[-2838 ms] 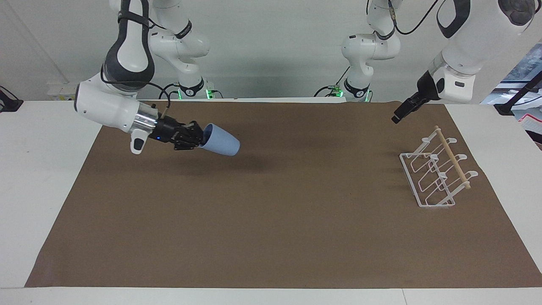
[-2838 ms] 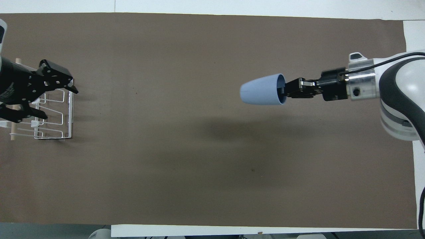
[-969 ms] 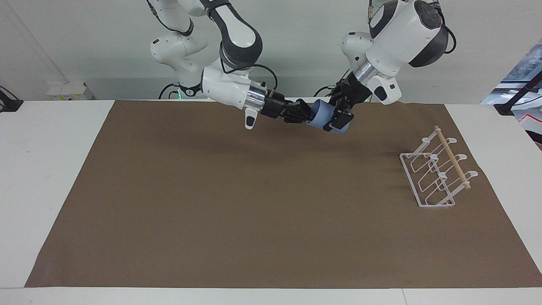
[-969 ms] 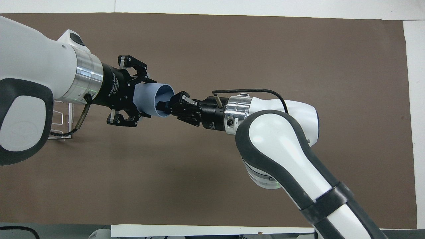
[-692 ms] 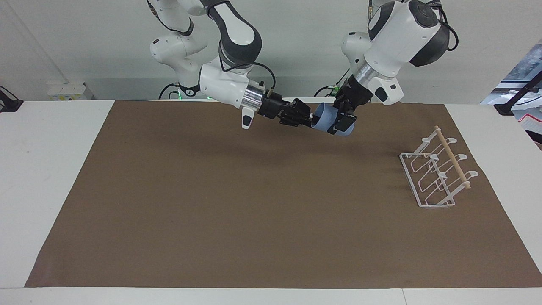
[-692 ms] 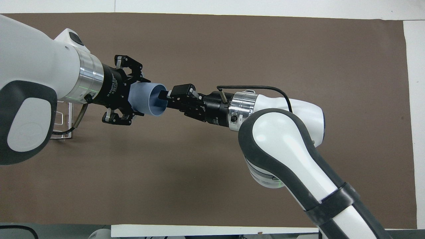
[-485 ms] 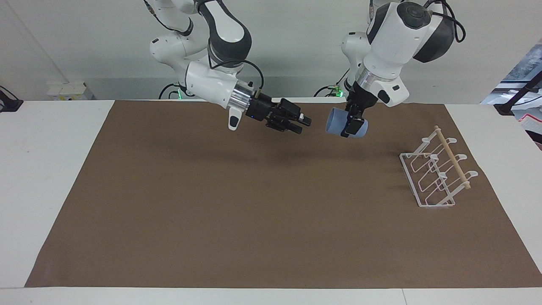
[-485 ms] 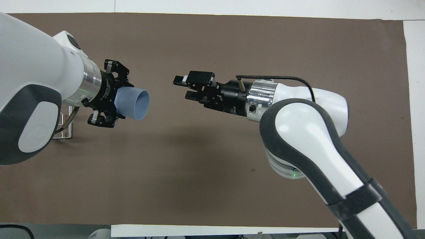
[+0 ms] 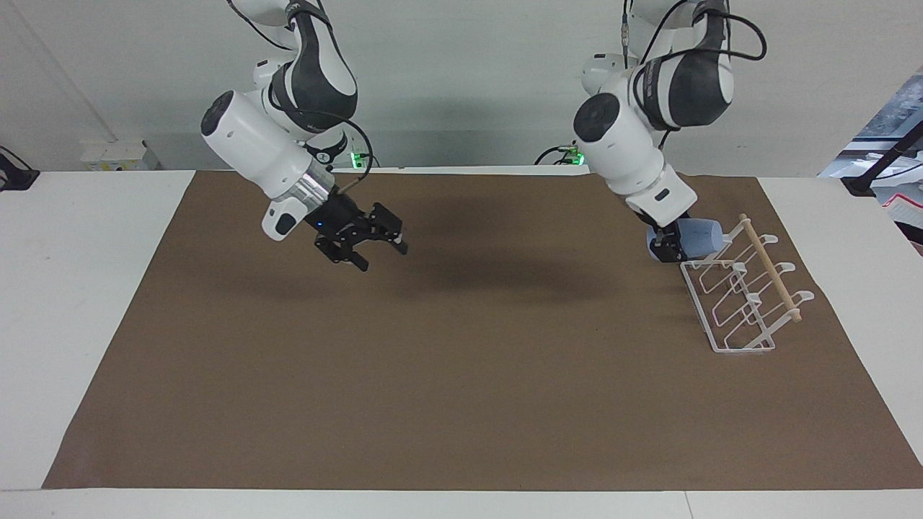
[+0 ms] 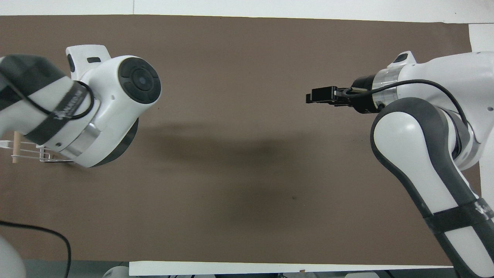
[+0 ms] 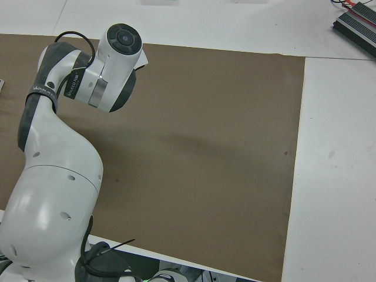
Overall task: Hang cup on cup holder
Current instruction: 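Move the cup to the rack with the left gripper while the right gripper withdraws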
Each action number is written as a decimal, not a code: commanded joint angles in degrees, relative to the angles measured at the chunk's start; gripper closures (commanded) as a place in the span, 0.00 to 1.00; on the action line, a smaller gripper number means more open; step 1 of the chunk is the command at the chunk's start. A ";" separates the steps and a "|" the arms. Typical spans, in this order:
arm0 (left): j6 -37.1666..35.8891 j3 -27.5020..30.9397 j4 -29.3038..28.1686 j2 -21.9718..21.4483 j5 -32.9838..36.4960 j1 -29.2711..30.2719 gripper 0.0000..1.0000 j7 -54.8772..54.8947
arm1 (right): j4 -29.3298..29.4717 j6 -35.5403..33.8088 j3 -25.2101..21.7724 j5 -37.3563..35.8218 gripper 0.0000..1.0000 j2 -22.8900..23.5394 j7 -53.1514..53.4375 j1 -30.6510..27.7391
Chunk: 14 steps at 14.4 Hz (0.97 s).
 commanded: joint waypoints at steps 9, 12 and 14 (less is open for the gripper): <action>-11.65 1.16 -1.46 14.10 31.88 3.36 1.00 -19.22 | 24.27 -37.73 0.23 -26.61 0.01 -1.36 -0.46 -14.50; -10.42 0.99 -1.21 17.52 33.02 4.95 1.00 -23.18 | 28.24 -44.43 0.22 -30.74 0.01 -1.54 -0.99 -14.59; -9.01 0.90 -1.38 18.14 33.02 5.56 1.00 -24.49 | 27.28 -46.11 -0.39 -30.75 0.01 -2.76 -2.30 -15.29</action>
